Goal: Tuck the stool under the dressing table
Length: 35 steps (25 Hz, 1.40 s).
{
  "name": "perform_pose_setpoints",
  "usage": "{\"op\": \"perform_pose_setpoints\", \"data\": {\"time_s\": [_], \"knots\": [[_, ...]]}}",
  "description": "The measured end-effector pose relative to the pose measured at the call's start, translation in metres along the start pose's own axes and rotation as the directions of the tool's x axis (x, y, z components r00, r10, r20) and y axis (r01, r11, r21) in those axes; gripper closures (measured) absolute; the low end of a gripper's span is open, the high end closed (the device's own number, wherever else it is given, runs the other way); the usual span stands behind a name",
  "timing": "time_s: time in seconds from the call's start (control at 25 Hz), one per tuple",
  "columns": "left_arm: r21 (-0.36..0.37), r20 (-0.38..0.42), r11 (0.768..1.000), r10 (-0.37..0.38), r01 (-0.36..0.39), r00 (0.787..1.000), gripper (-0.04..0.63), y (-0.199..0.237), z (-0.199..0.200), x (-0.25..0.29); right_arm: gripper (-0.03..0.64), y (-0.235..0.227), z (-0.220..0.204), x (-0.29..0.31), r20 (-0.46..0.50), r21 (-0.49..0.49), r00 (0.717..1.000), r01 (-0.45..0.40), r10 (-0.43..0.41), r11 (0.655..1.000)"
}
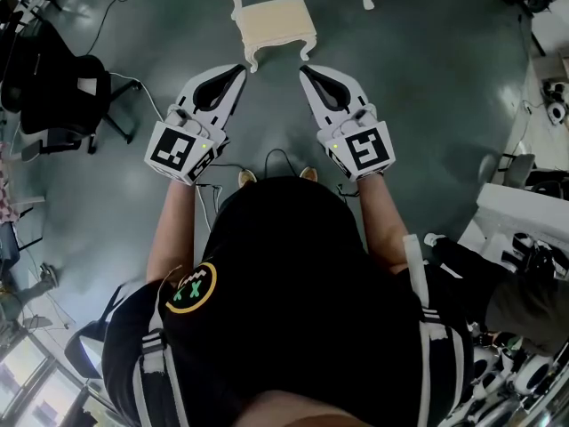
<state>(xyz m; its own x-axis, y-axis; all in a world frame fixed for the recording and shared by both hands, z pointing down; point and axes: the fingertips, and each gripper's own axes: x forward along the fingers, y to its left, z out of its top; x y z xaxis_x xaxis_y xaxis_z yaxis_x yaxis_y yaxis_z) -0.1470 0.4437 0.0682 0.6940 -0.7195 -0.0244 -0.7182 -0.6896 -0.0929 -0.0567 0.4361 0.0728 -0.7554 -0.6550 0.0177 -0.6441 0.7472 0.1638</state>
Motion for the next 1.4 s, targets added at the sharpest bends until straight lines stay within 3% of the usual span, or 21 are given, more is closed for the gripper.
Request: {"op": "perform_pose_setpoints", "data": {"time_s": [0.28, 0.44, 0.72, 0.96, 1.08, 1.4], "knots": [[0.001, 0.008, 1.0, 0.019, -0.019, 1.0, 0.575, 0.002, 0.001, -0.001, 0.594, -0.002, -0.002, -0.001, 0.001, -0.011, 1.0, 0.011, -0.011, 1.0], [0.007, 0.01, 1.0, 0.013, -0.013, 1.0, 0.567, 0.003, 0.002, -0.002, 0.512, -0.001, -0.001, -0.002, 0.005, -0.001, 1.0, -0.003, 0.003, 1.0], [0.037, 0.001, 0.999, 0.005, -0.005, 1.0, 0.249, 0.0, -0.003, -0.001, 0.295, 0.002, -0.005, -0.002, -0.004, 0.02, 1.0, -0.026, 0.027, 0.999], [0.087, -0.019, 0.996, 0.003, -0.002, 1.0, 0.125, 0.0, -0.008, -0.003, 0.035, -0.004, -0.012, -0.003, -0.028, 0.018, 0.999, -0.015, 0.016, 1.0], [0.096, -0.01, 0.995, 0.018, -0.017, 1.0, 0.092, 0.002, -0.01, -0.005, 0.018, -0.006, -0.016, -0.006, -0.033, 0.021, 0.999, -0.017, 0.017, 1.0], [0.068, -0.013, 0.997, 0.028, -0.027, 1.0, 0.087, 0.006, -0.009, -0.006, 0.018, -0.007, -0.016, -0.005, -0.048, 0.021, 0.999, -0.015, 0.016, 1.0]]}}
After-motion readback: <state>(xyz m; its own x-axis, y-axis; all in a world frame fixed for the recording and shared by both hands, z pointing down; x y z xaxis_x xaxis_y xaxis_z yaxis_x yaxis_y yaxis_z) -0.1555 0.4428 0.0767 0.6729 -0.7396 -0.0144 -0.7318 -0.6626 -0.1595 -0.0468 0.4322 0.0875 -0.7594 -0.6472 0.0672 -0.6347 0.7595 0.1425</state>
